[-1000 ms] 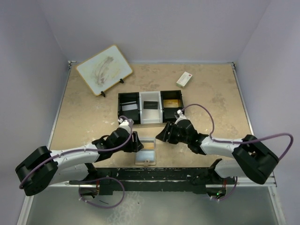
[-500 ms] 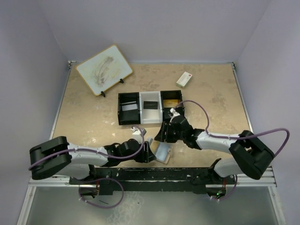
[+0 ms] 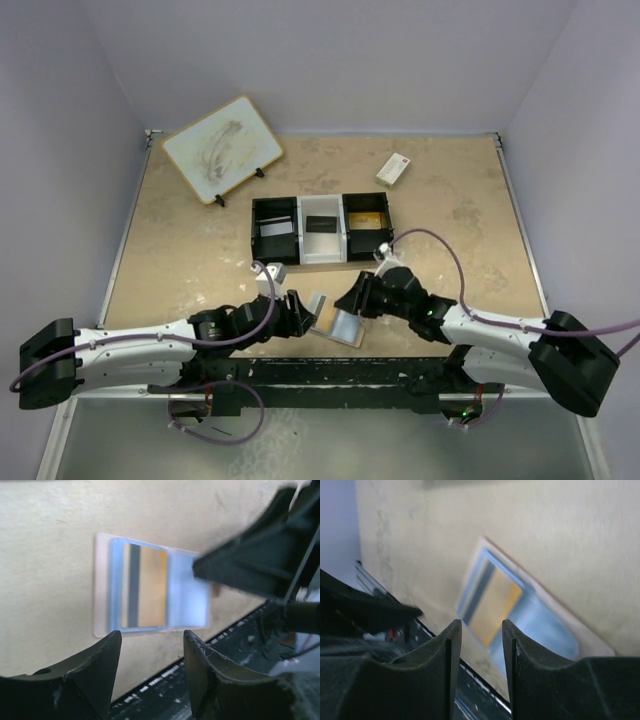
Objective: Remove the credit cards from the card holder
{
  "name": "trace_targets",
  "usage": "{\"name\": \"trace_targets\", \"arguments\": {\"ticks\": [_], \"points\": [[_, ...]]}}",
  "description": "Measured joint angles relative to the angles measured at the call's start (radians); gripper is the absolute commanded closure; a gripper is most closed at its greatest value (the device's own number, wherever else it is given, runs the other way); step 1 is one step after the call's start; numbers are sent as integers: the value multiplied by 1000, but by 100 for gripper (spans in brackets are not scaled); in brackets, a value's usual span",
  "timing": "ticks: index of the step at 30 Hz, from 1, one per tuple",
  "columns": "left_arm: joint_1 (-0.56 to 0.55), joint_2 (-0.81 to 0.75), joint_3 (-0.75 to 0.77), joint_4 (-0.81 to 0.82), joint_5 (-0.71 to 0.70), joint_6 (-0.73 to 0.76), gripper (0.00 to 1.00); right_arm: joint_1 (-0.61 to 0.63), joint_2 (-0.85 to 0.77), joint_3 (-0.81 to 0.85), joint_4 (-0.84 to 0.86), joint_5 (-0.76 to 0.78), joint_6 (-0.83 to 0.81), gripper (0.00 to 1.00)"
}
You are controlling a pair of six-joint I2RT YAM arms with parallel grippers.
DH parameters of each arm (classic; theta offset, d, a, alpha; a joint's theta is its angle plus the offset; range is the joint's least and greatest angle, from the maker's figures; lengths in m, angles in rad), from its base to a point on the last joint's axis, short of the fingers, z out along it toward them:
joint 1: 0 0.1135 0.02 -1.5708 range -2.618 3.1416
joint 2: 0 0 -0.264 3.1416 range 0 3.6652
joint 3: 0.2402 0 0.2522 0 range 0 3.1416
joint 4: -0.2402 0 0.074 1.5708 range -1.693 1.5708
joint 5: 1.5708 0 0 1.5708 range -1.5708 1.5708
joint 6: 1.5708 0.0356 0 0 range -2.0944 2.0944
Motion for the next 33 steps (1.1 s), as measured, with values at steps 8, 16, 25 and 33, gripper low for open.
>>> {"name": "trace_targets", "arguments": {"ticks": [8,16,25,33], "points": [[160,127,11,-12,10,71,39,102,56,-112,84,23,174,64],[167,236,117,24,64,142,52,102,142,-119,162,27,208,68],[173,333,159,43,119,196,61,93,223,-166,291,27,267,74],[174,460,158,150,161,201,81,56,295,-177,404,-3,287,80]]}}
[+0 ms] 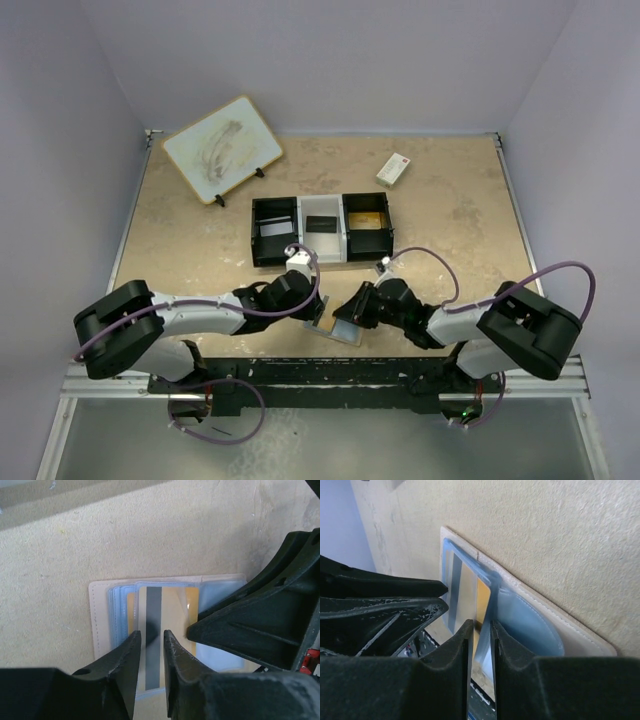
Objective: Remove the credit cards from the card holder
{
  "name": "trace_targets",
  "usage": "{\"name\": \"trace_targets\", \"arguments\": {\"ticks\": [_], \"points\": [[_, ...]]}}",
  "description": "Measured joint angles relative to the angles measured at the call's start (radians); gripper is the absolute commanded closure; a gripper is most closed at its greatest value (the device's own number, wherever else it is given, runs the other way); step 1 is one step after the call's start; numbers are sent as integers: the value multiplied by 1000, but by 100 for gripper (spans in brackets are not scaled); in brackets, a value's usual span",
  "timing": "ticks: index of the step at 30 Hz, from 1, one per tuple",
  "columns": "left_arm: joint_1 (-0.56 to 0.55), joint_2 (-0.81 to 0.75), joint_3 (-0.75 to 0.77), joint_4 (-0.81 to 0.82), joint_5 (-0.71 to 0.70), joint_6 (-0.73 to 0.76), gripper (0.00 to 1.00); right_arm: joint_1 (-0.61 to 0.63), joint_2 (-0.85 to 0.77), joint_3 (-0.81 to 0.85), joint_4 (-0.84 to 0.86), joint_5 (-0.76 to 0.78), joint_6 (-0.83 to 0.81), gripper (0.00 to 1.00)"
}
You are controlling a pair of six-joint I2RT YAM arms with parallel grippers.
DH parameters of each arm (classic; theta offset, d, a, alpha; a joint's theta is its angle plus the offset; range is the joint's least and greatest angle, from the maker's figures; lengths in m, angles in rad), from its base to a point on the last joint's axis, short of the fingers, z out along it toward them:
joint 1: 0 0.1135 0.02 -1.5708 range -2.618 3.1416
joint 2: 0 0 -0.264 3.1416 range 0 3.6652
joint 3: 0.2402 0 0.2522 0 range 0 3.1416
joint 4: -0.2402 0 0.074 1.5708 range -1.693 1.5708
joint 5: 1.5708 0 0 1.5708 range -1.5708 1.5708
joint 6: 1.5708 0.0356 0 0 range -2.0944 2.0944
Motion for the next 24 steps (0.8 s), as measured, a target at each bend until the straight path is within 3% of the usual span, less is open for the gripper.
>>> {"name": "trace_targets", "arguments": {"ticks": [7,12,24], "points": [[0,24,9,11,-9,2,88,-34,6,0,18,-3,0,86],[0,24,7,10,-13,0,90,-49,6,0,24,-18,-15,100],[0,7,7,-35,-61,-2,92,-111,-81,14,-45,-93,-117,96]]}}
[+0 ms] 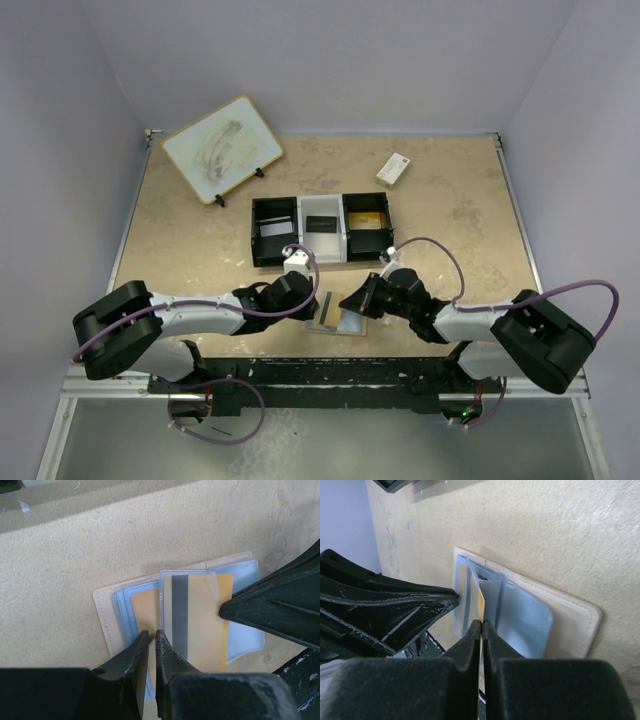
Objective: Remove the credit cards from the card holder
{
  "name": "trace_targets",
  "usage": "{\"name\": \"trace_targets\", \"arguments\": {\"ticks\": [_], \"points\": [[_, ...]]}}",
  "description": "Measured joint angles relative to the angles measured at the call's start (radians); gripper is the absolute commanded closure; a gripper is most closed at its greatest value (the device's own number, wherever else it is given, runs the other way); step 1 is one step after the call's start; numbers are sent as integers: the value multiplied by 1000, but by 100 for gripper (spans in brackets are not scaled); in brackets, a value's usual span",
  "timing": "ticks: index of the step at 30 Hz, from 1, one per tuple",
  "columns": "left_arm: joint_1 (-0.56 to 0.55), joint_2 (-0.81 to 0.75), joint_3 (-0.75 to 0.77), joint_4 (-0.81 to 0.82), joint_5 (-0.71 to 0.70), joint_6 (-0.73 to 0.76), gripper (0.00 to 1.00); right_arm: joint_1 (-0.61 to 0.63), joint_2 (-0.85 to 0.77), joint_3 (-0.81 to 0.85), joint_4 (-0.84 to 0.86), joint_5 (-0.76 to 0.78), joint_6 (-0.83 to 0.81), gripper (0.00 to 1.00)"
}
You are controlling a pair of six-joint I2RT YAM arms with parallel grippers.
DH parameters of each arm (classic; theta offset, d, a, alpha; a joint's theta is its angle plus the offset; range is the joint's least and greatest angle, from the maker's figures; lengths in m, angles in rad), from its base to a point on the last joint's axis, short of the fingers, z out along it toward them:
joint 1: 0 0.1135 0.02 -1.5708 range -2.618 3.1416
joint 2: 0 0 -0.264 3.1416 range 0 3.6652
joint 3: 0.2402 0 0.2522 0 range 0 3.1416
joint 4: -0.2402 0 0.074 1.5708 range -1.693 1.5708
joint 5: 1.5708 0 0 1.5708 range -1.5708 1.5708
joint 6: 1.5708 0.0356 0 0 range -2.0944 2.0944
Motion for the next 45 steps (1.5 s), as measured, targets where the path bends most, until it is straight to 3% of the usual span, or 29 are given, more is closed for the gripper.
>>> {"name": "trace_targets", "arguments": {"ticks": [6,12,20,24,28,39,45], "points": [[0,-2,0,-6,-7,-2,92,-50,59,14,-11,-100,-70,90],[-5,-17,0,-29,-16,-3,84,-54,169,39,45,-175,-80,80],[-38,-57,4,-61,-19,-7,77,-54,204,44,102,-195,-60,87],[-70,-53,21,-60,-17,4,75,-54,204,43,109,-195,-55,78],[-93,-2,51,-39,2,14,79,-54,202,35,116,-195,-50,76],[-106,42,67,-60,-51,17,83,-54,227,-1,209,-230,-24,77],[-107,31,64,-77,-69,17,85,-55,343,-7,350,-270,20,89]]}}
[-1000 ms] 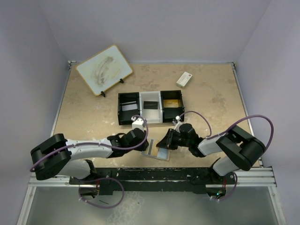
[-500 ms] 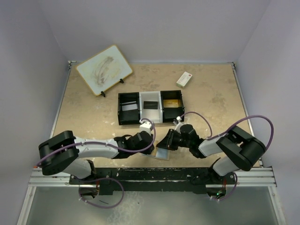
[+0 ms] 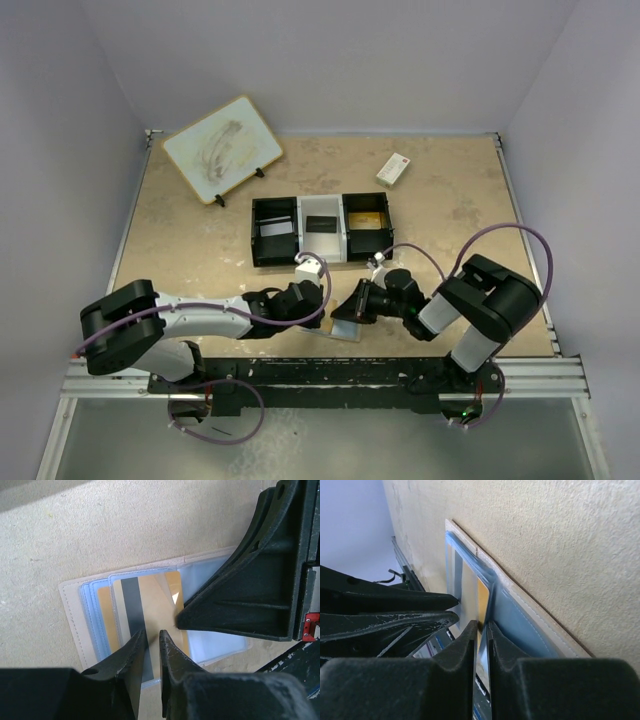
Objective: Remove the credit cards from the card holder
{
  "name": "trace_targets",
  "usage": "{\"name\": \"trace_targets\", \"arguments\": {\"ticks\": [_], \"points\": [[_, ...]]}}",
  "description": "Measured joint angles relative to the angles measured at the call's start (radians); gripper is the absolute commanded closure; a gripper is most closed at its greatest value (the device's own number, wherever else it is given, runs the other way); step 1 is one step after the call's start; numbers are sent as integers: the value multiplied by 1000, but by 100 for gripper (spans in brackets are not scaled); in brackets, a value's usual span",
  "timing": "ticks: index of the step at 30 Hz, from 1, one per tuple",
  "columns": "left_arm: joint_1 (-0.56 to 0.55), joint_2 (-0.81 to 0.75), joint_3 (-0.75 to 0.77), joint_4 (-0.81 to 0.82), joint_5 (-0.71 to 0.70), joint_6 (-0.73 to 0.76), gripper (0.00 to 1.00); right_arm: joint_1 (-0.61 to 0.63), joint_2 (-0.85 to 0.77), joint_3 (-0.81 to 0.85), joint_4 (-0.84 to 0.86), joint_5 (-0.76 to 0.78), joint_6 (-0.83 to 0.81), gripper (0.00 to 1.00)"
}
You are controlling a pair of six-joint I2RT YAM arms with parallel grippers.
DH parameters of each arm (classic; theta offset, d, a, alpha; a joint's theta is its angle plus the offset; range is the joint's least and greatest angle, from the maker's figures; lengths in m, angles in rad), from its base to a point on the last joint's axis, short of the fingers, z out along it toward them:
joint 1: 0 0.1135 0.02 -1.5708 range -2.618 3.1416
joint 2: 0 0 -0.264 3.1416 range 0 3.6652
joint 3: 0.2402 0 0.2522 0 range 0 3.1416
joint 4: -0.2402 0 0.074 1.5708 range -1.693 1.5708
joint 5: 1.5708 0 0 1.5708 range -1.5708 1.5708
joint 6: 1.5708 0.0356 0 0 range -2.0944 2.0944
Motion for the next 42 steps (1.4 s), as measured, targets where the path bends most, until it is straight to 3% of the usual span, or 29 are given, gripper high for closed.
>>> {"name": "trace_targets", "arguments": {"ticks": [6,25,33,42], "points": [[0,-6,-2,-11,-7,-7,87,0,34,-36,93,-1,36,100],[0,-16,-13,-24,-37,-7,93,-43,-102,-38,-82,-11,-27,88],[-3,-15,-16,-19,-47,-8,96,-45,-130,-27,-124,-24,-47,100],[-6,-13,-16,-22,-66,-7,97,-65,-234,-27,-233,-17,-88,100]]}}
